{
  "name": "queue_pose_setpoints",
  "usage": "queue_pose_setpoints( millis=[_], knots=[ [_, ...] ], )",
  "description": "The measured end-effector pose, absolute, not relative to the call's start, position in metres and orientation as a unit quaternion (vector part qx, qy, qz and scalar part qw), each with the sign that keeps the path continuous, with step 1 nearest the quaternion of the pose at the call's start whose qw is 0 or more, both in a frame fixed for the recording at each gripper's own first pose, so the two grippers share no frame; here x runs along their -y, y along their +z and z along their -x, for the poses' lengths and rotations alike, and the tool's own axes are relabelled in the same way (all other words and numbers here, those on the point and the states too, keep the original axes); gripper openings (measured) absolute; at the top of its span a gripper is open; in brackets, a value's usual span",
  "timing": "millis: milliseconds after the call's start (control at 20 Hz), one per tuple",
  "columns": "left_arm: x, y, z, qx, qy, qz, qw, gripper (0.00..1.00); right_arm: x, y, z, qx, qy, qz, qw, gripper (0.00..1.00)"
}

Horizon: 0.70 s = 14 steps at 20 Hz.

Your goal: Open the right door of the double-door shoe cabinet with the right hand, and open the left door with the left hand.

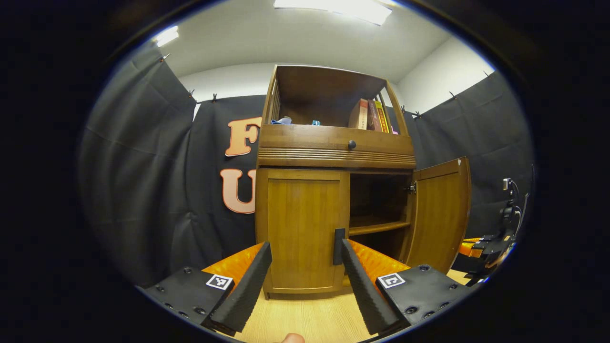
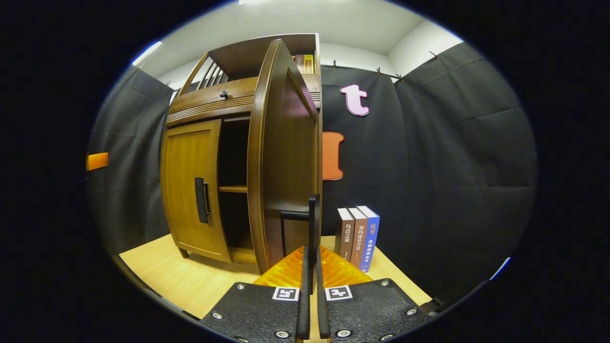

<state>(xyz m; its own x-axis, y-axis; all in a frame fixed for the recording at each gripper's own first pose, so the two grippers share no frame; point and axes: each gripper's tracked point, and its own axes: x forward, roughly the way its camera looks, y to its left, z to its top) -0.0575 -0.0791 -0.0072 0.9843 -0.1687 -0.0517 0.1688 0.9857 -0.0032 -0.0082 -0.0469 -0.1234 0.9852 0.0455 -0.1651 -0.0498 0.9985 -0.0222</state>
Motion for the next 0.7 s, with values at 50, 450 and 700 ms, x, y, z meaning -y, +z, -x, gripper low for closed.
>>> queue_pose_setpoints(
  millis=[50,450,700],
  knots=[
    [0.084,-0.009,0.058,-0.027,-0.088,-0.002,0.996,0.95,0.051,-0.123,0.01,-0.081,0.024,0.014,0.996,0.05],
    [0.116,-0.022,0.044,-0.038,-0.099,-0.008,0.994,0.94,0.089,-0.117,0.021,-0.07,-0.002,0.02,0.997,0.05],
    [0.135,-0.038,0.027,-0.05,-0.109,-0.002,0.993,0.95,0.128,-0.112,0.028,-0.059,-0.039,0.023,0.997,0.16]
  ],
)
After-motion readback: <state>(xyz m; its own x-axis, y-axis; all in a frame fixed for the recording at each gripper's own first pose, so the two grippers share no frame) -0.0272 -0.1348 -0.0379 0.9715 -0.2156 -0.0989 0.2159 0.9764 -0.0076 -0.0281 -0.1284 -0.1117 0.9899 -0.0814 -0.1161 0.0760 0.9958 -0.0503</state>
